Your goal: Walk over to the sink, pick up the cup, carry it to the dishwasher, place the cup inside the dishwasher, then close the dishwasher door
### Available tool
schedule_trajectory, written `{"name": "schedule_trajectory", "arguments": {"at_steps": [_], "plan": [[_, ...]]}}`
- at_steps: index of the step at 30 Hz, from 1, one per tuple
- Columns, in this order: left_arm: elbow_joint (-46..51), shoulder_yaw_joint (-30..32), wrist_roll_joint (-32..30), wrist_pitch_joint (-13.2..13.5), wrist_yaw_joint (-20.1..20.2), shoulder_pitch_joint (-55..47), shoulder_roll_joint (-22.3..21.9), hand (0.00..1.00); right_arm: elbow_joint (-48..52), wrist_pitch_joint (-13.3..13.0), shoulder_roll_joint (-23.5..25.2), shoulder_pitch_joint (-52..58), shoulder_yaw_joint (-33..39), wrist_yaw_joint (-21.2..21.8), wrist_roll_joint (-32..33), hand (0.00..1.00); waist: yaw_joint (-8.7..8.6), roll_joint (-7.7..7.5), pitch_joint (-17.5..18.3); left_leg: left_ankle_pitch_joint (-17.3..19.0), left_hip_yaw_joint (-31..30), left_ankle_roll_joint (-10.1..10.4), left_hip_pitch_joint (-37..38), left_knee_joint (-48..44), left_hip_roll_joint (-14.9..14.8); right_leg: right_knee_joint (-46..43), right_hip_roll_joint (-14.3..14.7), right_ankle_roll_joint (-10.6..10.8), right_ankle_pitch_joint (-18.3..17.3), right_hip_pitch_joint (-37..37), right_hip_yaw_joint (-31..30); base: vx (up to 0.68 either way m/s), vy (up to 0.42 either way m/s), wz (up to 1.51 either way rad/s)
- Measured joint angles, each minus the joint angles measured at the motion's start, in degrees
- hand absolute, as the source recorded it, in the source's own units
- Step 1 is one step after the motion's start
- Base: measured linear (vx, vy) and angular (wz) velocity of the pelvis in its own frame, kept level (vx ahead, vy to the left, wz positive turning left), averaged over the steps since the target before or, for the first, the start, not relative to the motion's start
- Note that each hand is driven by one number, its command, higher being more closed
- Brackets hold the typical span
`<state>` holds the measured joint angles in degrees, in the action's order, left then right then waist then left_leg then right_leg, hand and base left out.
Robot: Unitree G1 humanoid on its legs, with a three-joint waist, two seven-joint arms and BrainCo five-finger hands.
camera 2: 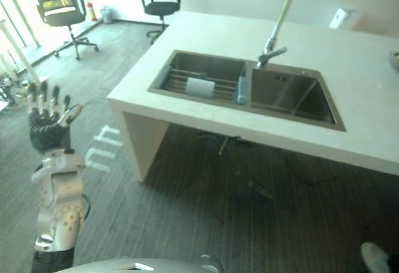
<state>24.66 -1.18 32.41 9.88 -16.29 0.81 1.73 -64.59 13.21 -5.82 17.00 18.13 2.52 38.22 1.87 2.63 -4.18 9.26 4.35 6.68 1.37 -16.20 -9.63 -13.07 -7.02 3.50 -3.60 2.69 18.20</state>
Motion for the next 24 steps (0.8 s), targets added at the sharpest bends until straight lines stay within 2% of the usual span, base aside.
{"name": "schedule_trajectory", "arguments": {"at_steps": [1, 2, 3, 4, 6, 7, 8, 9, 10, 11, 12, 14, 15, 17, 18, 24], "plan": [[-0.03, -0.33, 0.06, -1.18, 0.33, 2.29, 0.10, 0.00, -1.05, 1.61, -0.17, -0.72, 1.49, 0.62, 0.67, 0.00, -0.39, -0.71, -0.82, -1.14, -0.79, -0.19, -2.65, -6.41, -0.69, 0.34, 0.61, -0.58, -0.40, -1.33, 0.46, 0.19, -0.307, 0.09], [-0.15, -0.75, 0.21, -1.76, 0.46, 4.49, 0.08, 0.00, -1.64, 2.87, -0.21, -1.10, 2.98, 1.43, 0.83, 0.00, -0.46, -0.54, -2.19, -2.18, -1.26, -0.80, -6.03, -15.79, -2.12, 1.27, 1.55, -1.56, -0.96, -4.14, 1.20, 0.16, -0.302, 0.06], [-0.46, -1.18, 0.39, -1.85, 0.62, 5.19, 0.16, 0.00, -1.68, 3.27, -0.29, -0.91, 3.17, 1.80, 0.81, 0.00, -0.40, -0.26, -2.50, -2.79, -1.15, -1.67, -7.57, -19.83, -2.76, 2.08, 2.14, -1.93, -1.19, -5.61, 1.37, 0.17, -0.284, 0.02], [-0.83, -1.38, 0.74, -2.21, 1.93, 5.44, 0.33, 0.00, -1.79, 3.53, -0.37, -0.93, 4.72, 2.15, 0.62, 0.00, -0.36, -0.21, -2.56, -1.36, -0.81, -1.99, -9.14, -23.41, -2.83, 3.32, 2.65, -2.60, -1.62, -7.79, 1.61, 0.14, -0.191, -0.03], [-1.09, -1.31, 0.71, -2.52, 4.11, 5.41, 0.66, 0.00, -2.61, 3.52, -0.55, -1.01, 7.20, 2.48, 0.16, 0.00, -0.12, -0.04, -2.65, 0.84, 0.05, -2.09, -10.53, -21.07, -1.08, 5.60, 3.08, -3.07, -2.05, -9.97, 1.44, 0.13, -0.089, -0.07], [-1.14, -1.31, 0.70, -2.91, 5.39, 5.42, 0.85, 0.00, -3.94, 3.55, -0.77, -1.76, 7.96, 3.07, -0.01, 0.00, 0.03, 0.03, -2.71, 0.83, 0.16, -2.23, -10.59, -15.43, 1.08, 6.63, 3.12, -2.90, -1.94, -10.79, 1.17, 0.13, 0.028, -0.13], [-1.01, -1.30, 0.64, -3.84, 6.48, 5.42, 1.38, 0.00, -4.15, 4.02, -0.96, -1.76, 8.09, 3.52, -0.20, 0.00, 0.22, 0.39, -2.74, -1.18, -0.04, -2.26, -9.58, -8.32, 3.18, 7.04, 3.37, -2.41, -2.03, -11.09, 0.73, 0.13, 0.048, -0.18], [-0.89, -1.30, 0.63, -4.41, 6.84, 5.41, 1.76, 0.00, -4.13, 4.53, -1.22, -1.71, 8.27, 3.71, -0.20, 0.00, 0.31, 0.89, -2.83, -3.92, -0.35, -2.61, -8.75, -4.60, 3.89, 7.11, 3.91, -2.07, -2.14, -11.13, 0.13, 0.13, 0.077, -0.38], [-0.60, -1.20, 0.68, -5.54, 7.06, 5.34, 2.33, 0.00, -4.01, 5.17, -1.60, -1.50, 9.43, 4.09, -0.47, 0.00, 0.70, 2.29, -2.93, -6.38, -1.22, -5.26, -7.29, -0.34, 4.14, 7.12, 5.58, -1.52, -2.54, -11.11, -1.17, 0.11, 0.067, -0.33], [-0.67, -1.07, 0.74, -6.14, 7.05, 5.31, 3.21, 0.00, -3.89, 5.21, -0.93, -1.51, 9.52, 4.60, -0.53, 0.00, 0.38, 2.00, -2.95, -6.63, -0.89, -5.04, -6.29, 0.65, 4.39, 6.99, 5.19, -1.29, -2.72, -11.34, -1.72, 0.13, 0.057, -0.44], [-0.50, -1.16, 1.21, -7.26, 6.98, 5.23, 4.47, 0.00, -3.77, 5.18, 0.48, -1.51, 9.33, 4.37, -0.39, 0.00, 0.58, 0.10, -3.31, -7.01, -0.40, -5.02, -4.78, 3.58, 5.21, 6.99, 4.31, -0.75, -2.96, -10.92, -2.78, 0.13, 0.038, -0.36], [-0.43, -0.93, 1.43, -7.83, 6.67, 5.14, 4.58, 0.00, -3.66, 5.21, 1.15, -1.22, 8.96, 4.69, -0.30, 0.00, 1.07, -0.51, -3.34, -7.12, 1.31, -4.90, -4.14, 6.06, 5.60, 6.80, 3.59, -0.49, -3.04, -9.85, -3.84, 0.11, 0.042, -0.37], [-0.41, -0.93, 2.43, -8.24, 6.69, 5.13, 4.58, 0.00, -3.35, 5.21, 1.32, -1.12, 8.79, 5.07, -0.35, 0.00, 0.95, -1.37, -2.88, -8.02, 1.78, -5.57, -3.78, 7.50, 6.26, 6.68, 3.05, 0.13, -2.97, -9.52, -3.82, 0.13, 0.040, -0.11], [-0.39, -1.61, 3.43, -8.66, 6.94, 5.11, 4.36, 0.00, -2.93, 5.15, 1.31, -0.88, 8.30, 5.14, -0.26, 0.00, 0.55, -1.26, -2.84, -8.75, 1.68, -5.91, -2.92, 9.22, 7.28, 7.07, 2.20, 0.70, -3.04, -9.73, -3.28, 0.11, 0.028, 0.07], [0.77, -3.38, 5.01, -8.61, 8.09, 4.03, 3.79, 0.00, -1.62, 5.75, -1.58, 0.88, 0.00, 4.82, 0.79, 0.00, 1.14, -0.64, 1.67, -13.71, 0.41, -4.30, -0.51, 17.43, 5.85, 16.69, 5.24, -0.38, 1.62, -12.67, -2.02, 0.03, 0.004, 0.06], [0.54, -3.27, 4.38, -8.42, 7.78, 3.23, 3.77, 0.00, -1.58, 5.63, -1.50, 0.84, -0.24, 4.82, 0.80, 0.00, 0.84, -0.89, 1.77, -13.46, 0.77, -4.17, -0.25, 17.42, 5.78, 15.07, 5.09, -0.36, 0.76, -12.28, -2.25, 0.01, -0.001, -0.02]]}}
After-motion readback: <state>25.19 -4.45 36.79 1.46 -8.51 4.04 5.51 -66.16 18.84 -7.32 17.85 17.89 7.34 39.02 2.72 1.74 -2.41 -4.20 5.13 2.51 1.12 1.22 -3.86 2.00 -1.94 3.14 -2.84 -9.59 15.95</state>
